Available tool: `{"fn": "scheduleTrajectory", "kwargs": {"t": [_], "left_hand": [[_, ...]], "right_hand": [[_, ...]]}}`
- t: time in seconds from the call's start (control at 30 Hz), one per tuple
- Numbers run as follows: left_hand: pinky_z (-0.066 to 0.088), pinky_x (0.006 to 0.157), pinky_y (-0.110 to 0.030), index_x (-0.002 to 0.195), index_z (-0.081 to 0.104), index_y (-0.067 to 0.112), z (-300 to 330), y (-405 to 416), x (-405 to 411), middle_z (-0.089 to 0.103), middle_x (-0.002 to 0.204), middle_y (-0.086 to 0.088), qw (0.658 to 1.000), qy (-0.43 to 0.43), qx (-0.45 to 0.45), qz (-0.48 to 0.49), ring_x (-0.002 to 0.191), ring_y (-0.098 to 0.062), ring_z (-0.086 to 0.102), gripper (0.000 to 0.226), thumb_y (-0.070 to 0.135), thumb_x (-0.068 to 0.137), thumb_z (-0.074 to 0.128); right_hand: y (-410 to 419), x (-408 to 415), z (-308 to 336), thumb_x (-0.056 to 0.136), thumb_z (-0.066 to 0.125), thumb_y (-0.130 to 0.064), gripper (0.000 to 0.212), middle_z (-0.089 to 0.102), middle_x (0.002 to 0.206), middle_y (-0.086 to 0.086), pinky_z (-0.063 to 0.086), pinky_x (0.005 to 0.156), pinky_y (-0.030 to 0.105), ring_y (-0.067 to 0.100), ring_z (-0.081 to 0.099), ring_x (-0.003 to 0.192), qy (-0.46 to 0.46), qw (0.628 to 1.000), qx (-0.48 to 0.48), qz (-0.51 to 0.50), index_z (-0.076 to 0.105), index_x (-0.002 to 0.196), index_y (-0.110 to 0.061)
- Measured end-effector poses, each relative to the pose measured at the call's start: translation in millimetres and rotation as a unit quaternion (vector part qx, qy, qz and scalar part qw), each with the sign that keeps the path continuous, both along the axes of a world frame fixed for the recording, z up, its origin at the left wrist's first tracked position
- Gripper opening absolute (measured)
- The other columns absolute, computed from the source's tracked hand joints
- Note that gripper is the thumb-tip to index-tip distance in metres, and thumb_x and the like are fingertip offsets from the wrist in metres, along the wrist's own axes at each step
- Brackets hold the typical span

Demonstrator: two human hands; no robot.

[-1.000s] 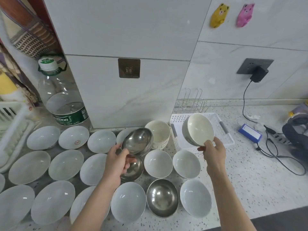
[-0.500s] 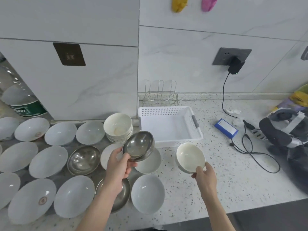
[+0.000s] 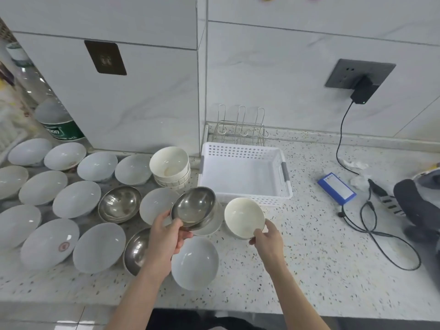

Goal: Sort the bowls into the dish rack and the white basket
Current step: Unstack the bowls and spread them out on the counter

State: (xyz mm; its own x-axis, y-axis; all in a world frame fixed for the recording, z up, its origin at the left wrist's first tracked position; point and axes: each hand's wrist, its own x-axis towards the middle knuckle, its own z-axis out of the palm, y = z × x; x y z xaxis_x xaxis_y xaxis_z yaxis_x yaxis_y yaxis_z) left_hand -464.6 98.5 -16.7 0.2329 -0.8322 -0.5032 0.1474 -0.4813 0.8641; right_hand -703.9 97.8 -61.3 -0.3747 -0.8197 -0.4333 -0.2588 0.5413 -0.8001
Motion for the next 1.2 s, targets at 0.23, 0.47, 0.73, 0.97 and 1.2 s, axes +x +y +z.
{"fn": "scheduleTrajectory", "kwargs": {"t": [0.23,0.47,0.73,0.97,1.2], "left_hand": [[0.031,0.037,-0.019,0.122,0.054,0.029,-0.2,13.8,-5.8,0.073,0.07,-0.017,1.0,-0.02,-0.005,0.01,0.043,-0.011,0.042,0.03,0.021,0.093,0.06],[0.03,0.036,-0.019,0.117,0.056,0.03,-0.6,26.3,-12.3,0.072,0.068,-0.018,1.0,-0.027,-0.013,0.005,0.038,-0.01,0.044,0.031,0.013,0.091,0.059],[0.039,0.043,-0.017,0.133,0.042,0.039,-9.8,42.4,-43.0,0.075,0.07,-0.006,0.966,-0.114,-0.022,-0.233,0.046,-0.004,0.056,0.05,0.013,0.093,0.052],[0.059,0.074,-0.038,0.137,0.032,0.048,-25.3,50.3,-66.2,0.075,0.071,0.005,0.914,-0.199,-0.006,-0.354,0.072,-0.009,0.073,0.054,0.027,0.092,0.051],[0.051,0.066,-0.024,0.146,0.018,0.047,-18.5,51.2,-75.3,0.069,0.06,0.021,0.843,-0.305,0.019,-0.443,0.059,0.008,0.065,0.074,0.065,0.081,0.049]], "right_hand": [[-3.3,-0.2,0.9,0.088,0.048,-0.011,0.055,0.071,0.081,0.01,0.042,0.053,0.024,0.009,0.065,0.069,0.015,1.0,-0.008,0.02,0.043,0.143,-0.016],[1.1,-0.8,-1.5,0.091,0.055,-0.02,0.055,0.071,0.086,0.011,0.042,0.053,0.025,0.011,0.059,0.066,-0.085,0.996,0.014,-0.034,0.038,0.143,-0.021],[33.4,-20.4,17.3,0.098,0.045,-0.043,0.033,0.072,0.069,0.0,0.047,0.069,0.033,0.01,0.054,0.063,-0.075,0.997,-0.003,-0.013,0.065,0.106,-0.018],[71.1,-34.4,22.7,0.091,0.057,-0.037,0.009,0.055,0.052,0.0,0.038,0.049,0.03,0.01,0.041,0.045,0.018,0.992,-0.027,0.122,0.065,0.086,-0.038],[77.4,-41.9,5.9,0.09,0.054,-0.02,0.019,0.042,0.049,-0.004,0.027,0.047,0.027,0.011,0.029,0.042,0.023,0.99,0.011,0.136,0.07,0.088,-0.03]]}}
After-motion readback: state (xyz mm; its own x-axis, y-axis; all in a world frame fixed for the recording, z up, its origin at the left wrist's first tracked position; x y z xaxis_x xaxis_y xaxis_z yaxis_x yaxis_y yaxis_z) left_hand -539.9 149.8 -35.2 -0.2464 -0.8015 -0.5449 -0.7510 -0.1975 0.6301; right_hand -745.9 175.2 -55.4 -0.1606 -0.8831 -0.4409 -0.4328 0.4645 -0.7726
